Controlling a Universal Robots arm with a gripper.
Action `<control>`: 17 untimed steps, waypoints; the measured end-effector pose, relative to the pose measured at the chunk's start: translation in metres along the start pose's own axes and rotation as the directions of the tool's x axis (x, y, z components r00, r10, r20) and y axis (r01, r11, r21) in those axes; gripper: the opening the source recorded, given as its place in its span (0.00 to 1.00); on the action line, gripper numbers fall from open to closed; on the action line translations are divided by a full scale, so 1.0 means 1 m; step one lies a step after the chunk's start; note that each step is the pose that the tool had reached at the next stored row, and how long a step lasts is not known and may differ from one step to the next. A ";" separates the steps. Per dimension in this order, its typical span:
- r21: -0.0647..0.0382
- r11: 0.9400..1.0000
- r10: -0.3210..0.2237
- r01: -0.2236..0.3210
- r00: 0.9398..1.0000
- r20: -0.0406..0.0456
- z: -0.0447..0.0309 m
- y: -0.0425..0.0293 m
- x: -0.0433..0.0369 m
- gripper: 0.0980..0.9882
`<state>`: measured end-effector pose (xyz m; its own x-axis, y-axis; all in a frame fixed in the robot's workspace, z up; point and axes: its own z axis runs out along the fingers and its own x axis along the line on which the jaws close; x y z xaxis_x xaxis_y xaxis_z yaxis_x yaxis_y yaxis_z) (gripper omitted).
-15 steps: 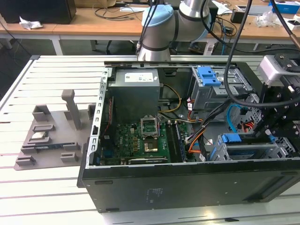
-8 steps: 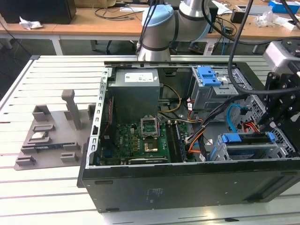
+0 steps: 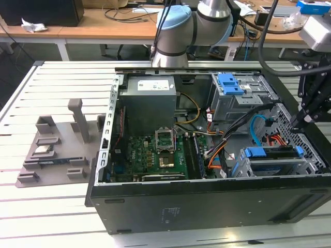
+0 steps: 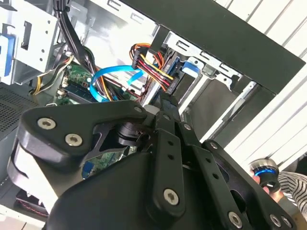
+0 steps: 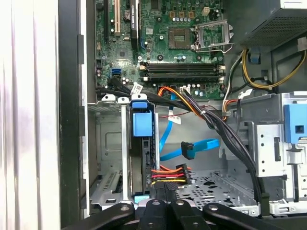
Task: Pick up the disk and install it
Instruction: 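Insert the first disk wire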
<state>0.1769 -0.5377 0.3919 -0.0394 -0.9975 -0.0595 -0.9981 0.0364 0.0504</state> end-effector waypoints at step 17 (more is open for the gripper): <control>0.000 1.000 0.000 0.000 1.000 0.000 -0.0154 0.0008 -0.0009 0.01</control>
<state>0.1769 -0.5376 0.4073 -0.0393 -0.9975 -0.0594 -0.9981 0.0364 0.0504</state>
